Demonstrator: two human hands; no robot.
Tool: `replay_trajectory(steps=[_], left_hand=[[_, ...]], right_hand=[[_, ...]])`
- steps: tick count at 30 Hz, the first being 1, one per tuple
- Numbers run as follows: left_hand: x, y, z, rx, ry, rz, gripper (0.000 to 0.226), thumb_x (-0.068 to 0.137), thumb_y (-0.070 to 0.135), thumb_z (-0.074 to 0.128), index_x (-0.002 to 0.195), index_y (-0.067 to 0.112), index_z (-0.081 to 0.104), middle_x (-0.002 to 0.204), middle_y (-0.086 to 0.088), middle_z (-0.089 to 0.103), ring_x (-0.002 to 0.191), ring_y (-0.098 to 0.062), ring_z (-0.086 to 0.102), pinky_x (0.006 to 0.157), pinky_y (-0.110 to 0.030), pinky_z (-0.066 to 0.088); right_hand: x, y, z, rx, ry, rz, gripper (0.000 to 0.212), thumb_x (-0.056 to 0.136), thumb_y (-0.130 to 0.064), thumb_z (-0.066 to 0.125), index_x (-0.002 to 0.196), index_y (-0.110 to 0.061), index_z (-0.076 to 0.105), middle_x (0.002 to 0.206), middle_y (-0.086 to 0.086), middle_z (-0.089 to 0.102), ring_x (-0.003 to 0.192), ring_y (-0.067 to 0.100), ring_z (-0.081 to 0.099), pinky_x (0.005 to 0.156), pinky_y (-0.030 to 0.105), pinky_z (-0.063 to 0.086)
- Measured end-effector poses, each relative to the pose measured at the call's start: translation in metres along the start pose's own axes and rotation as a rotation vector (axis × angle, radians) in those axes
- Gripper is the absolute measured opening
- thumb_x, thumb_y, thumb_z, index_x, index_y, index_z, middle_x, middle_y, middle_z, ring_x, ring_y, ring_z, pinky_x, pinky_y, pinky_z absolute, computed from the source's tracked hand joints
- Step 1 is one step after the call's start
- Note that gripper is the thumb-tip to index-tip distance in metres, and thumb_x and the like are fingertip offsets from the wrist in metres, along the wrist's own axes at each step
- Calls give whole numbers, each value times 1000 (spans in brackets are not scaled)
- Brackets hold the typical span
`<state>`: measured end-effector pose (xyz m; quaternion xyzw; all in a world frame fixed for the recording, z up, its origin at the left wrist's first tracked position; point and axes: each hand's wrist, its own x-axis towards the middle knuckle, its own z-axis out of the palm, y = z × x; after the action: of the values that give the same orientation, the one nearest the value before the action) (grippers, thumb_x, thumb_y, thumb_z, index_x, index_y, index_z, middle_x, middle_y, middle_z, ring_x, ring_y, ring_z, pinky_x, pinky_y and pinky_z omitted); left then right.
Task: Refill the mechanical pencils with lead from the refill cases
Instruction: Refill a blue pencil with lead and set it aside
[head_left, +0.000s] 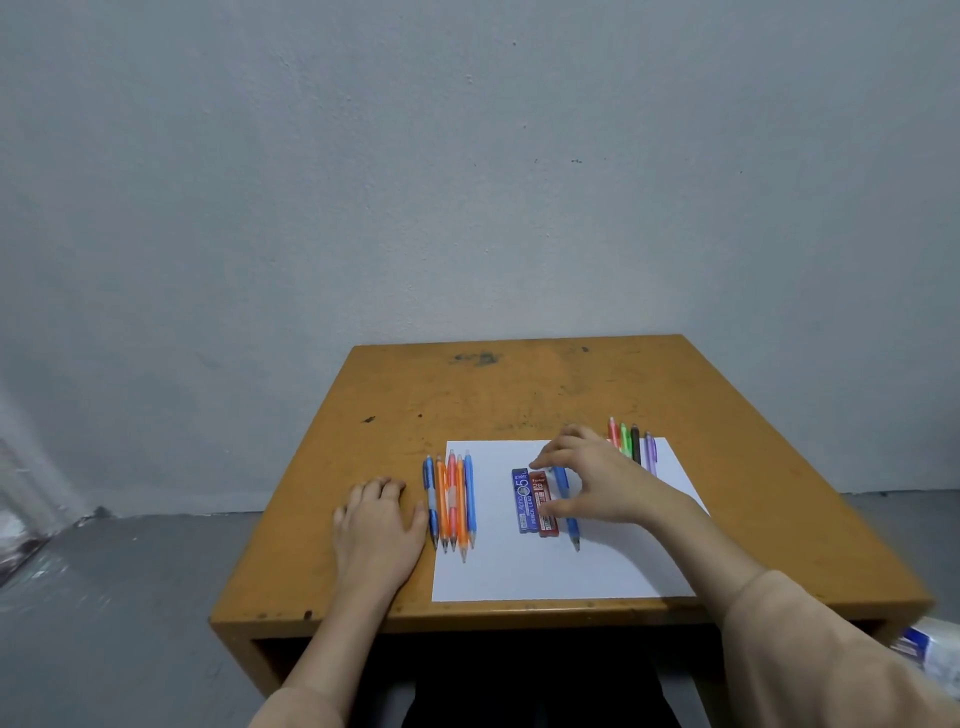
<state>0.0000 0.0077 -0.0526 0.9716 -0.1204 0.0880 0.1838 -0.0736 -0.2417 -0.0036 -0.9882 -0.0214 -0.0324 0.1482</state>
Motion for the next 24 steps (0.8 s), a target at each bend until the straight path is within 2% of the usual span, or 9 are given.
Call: replay_trajectory(steps=[5,12,16,20,24], left_hand=[[0,0,0,14,7,14,49,94,50,39,135,24,48,138,8,47,130,-10,34,106,-33,28],[1,-2,2,16,9,17,49,94,51,39,135,25,47,138,8,47,129,-10,35,106,-32,29],[2,-3,3,15,11,17,50,94,50,41,136,25,47,139,7,46,130,-10,35,106,-33,29],[3,-2,3,12,10,13,50,94,50,41,136,25,47,139,8,46,130,-10,34,107,-33,29],[2,-3,3,3,12,17,49,94,50,41,136,25,47,139,7,46,130,-10,35,107,-33,28]], right_hand=[[7,4,-1,-77,-100,-43,69,76,-56,68,135,-25,51,135,-10,51,132,11,23,105,37,29],[13,9,4,-48,-132,-25,71,69,-64,68,130,-30,56,128,-7,51,131,13,27,99,35,33],[14,3,0,-34,-127,-60,68,73,-55,72,132,-27,55,124,-9,54,122,9,28,99,33,33],[12,-5,-2,23,-102,-79,68,71,-47,78,131,-30,53,122,-9,43,114,4,30,95,24,34],[4,-11,-1,171,-50,-43,68,71,-31,83,131,-29,51,120,-15,32,114,6,42,84,15,48]])
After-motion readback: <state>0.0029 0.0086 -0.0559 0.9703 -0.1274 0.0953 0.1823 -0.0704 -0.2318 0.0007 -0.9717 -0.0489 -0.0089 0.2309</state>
